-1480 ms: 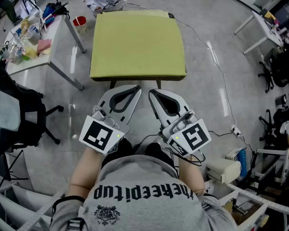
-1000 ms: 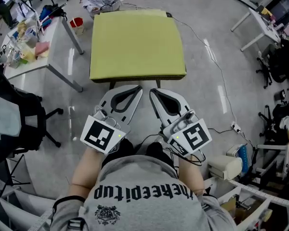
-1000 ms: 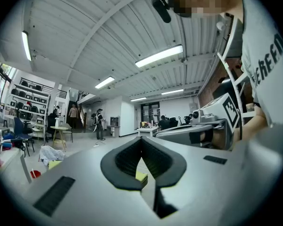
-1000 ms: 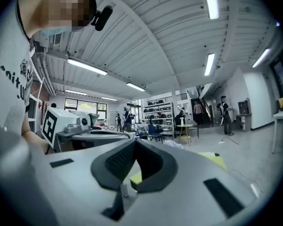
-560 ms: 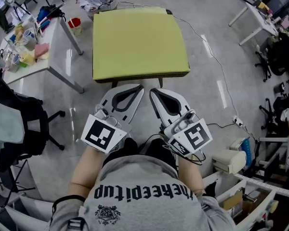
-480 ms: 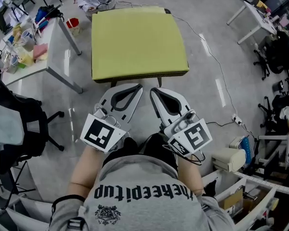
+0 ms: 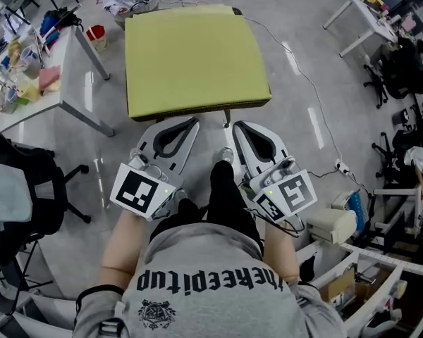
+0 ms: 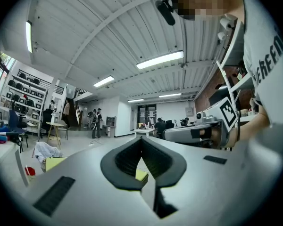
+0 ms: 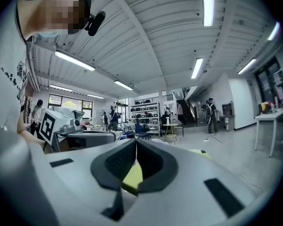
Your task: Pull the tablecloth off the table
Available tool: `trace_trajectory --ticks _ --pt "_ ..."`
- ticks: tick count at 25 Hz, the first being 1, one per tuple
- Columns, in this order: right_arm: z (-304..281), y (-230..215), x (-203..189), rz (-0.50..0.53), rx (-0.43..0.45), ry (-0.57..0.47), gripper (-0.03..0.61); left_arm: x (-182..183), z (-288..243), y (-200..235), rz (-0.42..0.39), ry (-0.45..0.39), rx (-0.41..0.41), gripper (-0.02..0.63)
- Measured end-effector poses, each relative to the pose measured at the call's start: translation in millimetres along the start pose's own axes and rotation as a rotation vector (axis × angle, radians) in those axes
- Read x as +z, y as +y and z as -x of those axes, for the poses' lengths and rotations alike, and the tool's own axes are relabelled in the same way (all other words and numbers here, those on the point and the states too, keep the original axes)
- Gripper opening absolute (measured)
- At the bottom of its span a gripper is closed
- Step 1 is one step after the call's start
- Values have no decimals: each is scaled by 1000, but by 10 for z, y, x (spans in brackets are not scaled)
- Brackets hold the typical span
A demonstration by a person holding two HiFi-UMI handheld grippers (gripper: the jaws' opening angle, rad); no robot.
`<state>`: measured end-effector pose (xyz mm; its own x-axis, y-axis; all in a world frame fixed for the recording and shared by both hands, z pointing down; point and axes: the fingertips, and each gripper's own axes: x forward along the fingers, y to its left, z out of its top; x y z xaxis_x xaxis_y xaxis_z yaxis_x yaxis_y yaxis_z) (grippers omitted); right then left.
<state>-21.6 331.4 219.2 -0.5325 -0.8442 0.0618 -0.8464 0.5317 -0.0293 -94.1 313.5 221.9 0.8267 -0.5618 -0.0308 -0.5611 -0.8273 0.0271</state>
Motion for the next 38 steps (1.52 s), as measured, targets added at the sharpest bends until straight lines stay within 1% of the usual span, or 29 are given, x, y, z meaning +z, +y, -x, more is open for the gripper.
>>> trace_trajectory --ticks 5,11,17,22,26,29,33,38 --pt "-122 -195 -27 5 -14 4 12 -65 -110 144 -2 7 20 15" --pt "-321 -509 -50 0 -7 12 12 -148 -373 348 5 21 58 15" --pt "-569 -881 -180 -30 -7 33 13 -352 -569 691 78 27 112 15" --pt "-745 -1242 -349 -70 -18 61 20 -610 -671 1008 96 73 195 15" --pt "-888 -1466 -546 -68 -18 115 41 -824 -711 1255 119 114 261 15" --pt "-985 -1601 -715 -66 -21 155 72 -993 -715 1427 122 146 311 17" --pt "-1058 -1791 -908 -80 -27 184 88 -1267 -679 1628 119 203 380 17" --pt "-1076 -2044 -1174 -124 -63 214 107 -1617 -510 1869 188 252 481 20"
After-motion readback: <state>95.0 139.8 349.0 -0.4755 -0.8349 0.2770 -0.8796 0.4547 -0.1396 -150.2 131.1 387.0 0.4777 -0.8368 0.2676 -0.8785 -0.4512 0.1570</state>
